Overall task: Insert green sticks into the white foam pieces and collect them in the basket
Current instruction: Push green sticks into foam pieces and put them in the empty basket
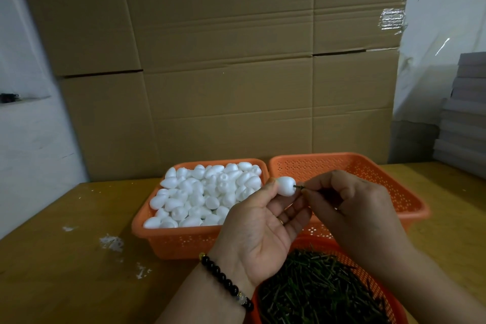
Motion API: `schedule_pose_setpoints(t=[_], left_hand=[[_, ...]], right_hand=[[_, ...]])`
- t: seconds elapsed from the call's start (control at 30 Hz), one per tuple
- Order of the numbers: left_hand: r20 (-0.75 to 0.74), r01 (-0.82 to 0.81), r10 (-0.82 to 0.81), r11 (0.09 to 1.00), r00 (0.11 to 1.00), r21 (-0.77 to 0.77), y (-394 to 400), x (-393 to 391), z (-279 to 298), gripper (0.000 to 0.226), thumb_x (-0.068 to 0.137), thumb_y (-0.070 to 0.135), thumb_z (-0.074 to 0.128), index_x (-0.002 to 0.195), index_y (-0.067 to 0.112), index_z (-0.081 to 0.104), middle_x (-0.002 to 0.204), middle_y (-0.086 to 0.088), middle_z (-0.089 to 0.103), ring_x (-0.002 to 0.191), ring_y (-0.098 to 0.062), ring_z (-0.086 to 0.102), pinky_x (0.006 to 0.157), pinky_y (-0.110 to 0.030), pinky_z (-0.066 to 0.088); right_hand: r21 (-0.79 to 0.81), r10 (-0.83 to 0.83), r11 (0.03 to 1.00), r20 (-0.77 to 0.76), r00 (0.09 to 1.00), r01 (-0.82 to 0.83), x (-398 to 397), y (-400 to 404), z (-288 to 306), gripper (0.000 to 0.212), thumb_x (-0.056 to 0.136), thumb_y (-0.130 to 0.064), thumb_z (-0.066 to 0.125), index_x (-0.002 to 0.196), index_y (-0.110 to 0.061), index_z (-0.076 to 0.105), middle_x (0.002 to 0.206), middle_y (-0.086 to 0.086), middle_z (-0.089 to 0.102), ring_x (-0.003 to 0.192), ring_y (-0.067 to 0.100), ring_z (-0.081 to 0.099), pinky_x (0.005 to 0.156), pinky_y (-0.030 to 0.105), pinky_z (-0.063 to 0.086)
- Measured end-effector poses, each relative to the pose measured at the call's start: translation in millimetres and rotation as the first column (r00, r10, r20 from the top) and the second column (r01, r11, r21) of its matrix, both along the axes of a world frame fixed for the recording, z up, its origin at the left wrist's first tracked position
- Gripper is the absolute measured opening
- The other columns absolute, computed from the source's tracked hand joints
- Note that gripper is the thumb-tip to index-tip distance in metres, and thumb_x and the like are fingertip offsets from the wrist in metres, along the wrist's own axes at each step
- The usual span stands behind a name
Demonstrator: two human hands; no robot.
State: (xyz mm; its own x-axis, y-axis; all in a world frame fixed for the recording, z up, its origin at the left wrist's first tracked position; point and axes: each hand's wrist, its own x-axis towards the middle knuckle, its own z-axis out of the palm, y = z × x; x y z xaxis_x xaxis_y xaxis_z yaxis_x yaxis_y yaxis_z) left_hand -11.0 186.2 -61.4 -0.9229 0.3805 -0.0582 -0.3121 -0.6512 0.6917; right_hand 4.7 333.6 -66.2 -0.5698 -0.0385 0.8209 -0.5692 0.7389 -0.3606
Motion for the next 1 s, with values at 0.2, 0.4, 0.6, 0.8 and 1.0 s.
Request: schedule_pose_setpoints(t=[0.2, 0.4, 0.6, 0.8, 1.0], left_hand=[[-0.025, -0.023, 0.022, 0.999, 0.999, -0.045, 1, -1, -2, 0.02, 0.093, 0.018, 0.054, 0.09, 0.003, 0.067, 0.083, -0.012, 0.07, 0.077, -0.021, 0.069, 0.079, -0.036, 0.057], [-0.031, -0.032, 0.031, 0.998, 0.999, -0.057, 1, 2, -1, 0.02, 0.092, 0.018, 0.055, 0.09, 0.002, 0.067, 0.092, -0.017, 0.069, 0.082, -0.024, 0.068, 0.077, -0.036, 0.057], [-0.015, -0.049, 0.049, 0.998, 0.999, -0.04, 3, 5, 0, 0.021, 0.093, 0.018, 0.054, 0.091, 0.002, 0.068, 0.093, -0.018, 0.069, 0.082, -0.023, 0.068, 0.077, -0.036, 0.056], [-0.008, -0.066, 0.065, 0.996, 0.998, -0.052, 4, 4, 0, 0.021, 0.094, 0.018, 0.054, 0.088, 0.004, 0.069, 0.086, -0.014, 0.07, 0.077, -0.02, 0.066, 0.071, -0.033, 0.057], [0.021, -0.074, 0.076, 0.995, 0.997, -0.06, 4, 3, -1, 0.021, 0.094, 0.017, 0.054, 0.085, 0.005, 0.069, 0.085, -0.014, 0.07, 0.075, -0.02, 0.067, 0.07, -0.033, 0.056]], right_hand=[[0.029, 0.022, 0.999, -0.009, 1.0, -0.021, -2, 0, -1, 0.015, 0.074, -0.004, 0.077, 0.082, -0.014, 0.071, 0.075, -0.008, 0.068, 0.078, 0.004, 0.061, 0.064, 0.01, 0.048], [0.028, 0.038, 0.999, -0.023, 0.999, -0.038, -4, -1, -3, 0.015, 0.074, -0.003, 0.078, 0.081, -0.014, 0.07, 0.076, -0.006, 0.067, 0.068, 0.006, 0.062, 0.061, 0.017, 0.05], [0.021, 0.058, 0.998, -0.01, 0.998, -0.058, -4, -1, -4, 0.012, 0.077, -0.003, 0.076, 0.082, -0.012, 0.07, 0.078, -0.005, 0.066, 0.066, 0.002, 0.062, 0.062, 0.018, 0.05], [0.037, 0.048, 0.998, -0.024, 0.999, -0.047, -5, 0, -6, 0.011, 0.078, -0.004, 0.074, 0.085, -0.011, 0.069, 0.08, -0.003, 0.066, 0.068, 0.005, 0.062, 0.064, 0.019, 0.05], [0.051, 0.037, 0.998, -0.033, 0.999, -0.035, -9, 0, -11, 0.01, 0.08, -0.007, 0.073, 0.087, -0.012, 0.067, 0.083, -0.005, 0.065, 0.069, 0.007, 0.063, 0.057, 0.027, 0.055]])
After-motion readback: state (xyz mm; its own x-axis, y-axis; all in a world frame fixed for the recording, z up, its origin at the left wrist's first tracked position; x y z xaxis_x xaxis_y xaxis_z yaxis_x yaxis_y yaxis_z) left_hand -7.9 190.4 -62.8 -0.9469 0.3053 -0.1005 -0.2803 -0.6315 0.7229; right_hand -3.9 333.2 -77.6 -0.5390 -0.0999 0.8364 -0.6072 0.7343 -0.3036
